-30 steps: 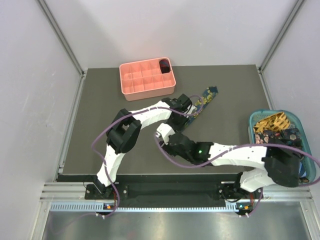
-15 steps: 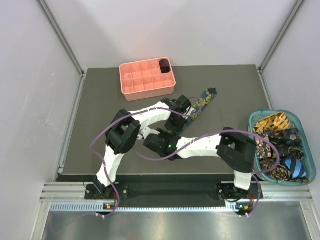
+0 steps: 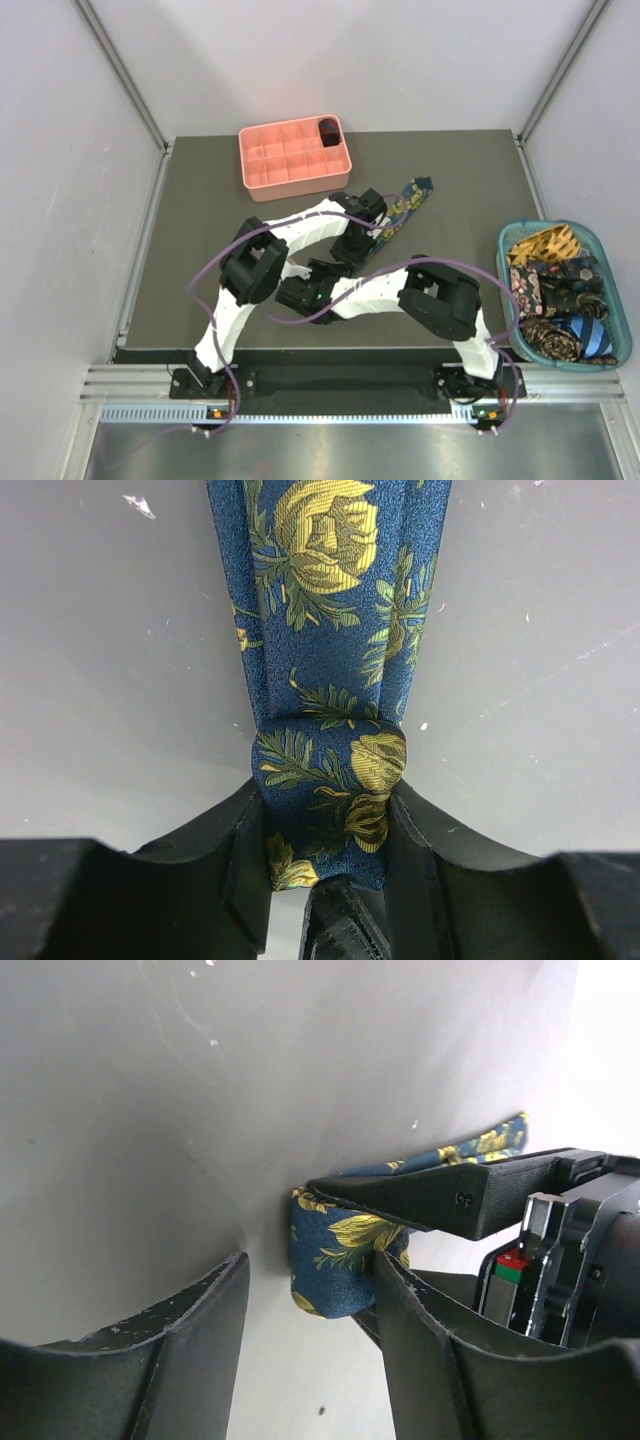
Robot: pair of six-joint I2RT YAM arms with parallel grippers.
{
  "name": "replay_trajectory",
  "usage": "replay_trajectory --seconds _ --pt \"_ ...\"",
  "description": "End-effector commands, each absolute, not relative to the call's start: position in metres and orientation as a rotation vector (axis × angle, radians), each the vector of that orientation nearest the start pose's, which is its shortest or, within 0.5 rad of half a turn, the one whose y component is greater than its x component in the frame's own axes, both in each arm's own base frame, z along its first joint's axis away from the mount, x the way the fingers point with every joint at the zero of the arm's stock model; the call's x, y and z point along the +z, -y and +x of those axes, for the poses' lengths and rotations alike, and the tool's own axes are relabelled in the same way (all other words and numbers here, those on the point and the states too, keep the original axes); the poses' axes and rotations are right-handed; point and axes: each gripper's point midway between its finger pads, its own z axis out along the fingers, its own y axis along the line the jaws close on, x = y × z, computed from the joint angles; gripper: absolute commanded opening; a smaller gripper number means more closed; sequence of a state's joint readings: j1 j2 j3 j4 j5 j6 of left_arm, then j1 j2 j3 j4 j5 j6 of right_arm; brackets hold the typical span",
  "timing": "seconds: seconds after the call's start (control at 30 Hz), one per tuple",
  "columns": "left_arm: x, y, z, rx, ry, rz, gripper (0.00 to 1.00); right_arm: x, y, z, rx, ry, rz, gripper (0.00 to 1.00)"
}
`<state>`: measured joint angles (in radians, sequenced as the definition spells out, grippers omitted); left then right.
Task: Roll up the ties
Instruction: Roll the tie
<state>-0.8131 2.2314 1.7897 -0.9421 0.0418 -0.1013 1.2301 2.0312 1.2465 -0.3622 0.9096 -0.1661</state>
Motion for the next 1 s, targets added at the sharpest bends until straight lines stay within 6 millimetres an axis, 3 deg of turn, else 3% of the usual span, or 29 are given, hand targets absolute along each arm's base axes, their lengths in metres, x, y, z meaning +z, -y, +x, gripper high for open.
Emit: replay_trajectory --seconds 0.0,0.57,0.97 --pt "-0.014 0.275 0.223 0.010 -3.138 1.181 0.17 0.056 -0.322 0.270 -0.788 -1.807 -1.240 0.53" --pt "-0.020 0.279 0.219 -0.036 -3.165 1.191 0.17 0.048 -0.323 0.277 -0.916 -1.739 -1.260 0.61" --pt "-0.019 0.280 0.222 -0.019 -3.169 1.204 0.16 0.026 -0.297 0.289 -0.944 -1.852 -1.248 0.57"
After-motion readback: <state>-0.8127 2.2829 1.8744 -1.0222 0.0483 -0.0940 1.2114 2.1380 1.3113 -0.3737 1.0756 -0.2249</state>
